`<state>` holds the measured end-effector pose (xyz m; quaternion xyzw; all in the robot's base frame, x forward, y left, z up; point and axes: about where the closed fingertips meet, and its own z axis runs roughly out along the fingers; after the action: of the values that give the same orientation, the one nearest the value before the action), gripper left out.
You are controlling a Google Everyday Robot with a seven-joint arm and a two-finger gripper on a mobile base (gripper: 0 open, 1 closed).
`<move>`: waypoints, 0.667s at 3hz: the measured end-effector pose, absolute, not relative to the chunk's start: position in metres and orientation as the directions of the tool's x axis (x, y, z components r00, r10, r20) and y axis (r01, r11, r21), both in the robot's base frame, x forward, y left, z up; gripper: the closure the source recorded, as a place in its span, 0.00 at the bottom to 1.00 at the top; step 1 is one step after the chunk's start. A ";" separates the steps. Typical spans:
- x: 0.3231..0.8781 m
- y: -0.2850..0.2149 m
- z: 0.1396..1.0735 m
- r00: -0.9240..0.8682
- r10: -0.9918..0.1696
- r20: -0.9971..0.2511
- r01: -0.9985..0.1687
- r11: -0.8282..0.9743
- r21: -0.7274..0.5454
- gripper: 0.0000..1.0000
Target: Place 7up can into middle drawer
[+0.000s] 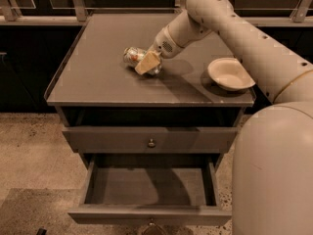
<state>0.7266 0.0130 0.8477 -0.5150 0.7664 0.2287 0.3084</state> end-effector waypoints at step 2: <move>0.699 0.013 0.859 -0.247 -0.665 -0.705 -0.953 0.299 0.052 1.00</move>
Offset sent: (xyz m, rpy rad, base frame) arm -0.0796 -0.0064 0.0378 0.0086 0.0482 0.1957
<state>0.6993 0.0133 0.8587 -0.5387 0.7506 0.2453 0.2935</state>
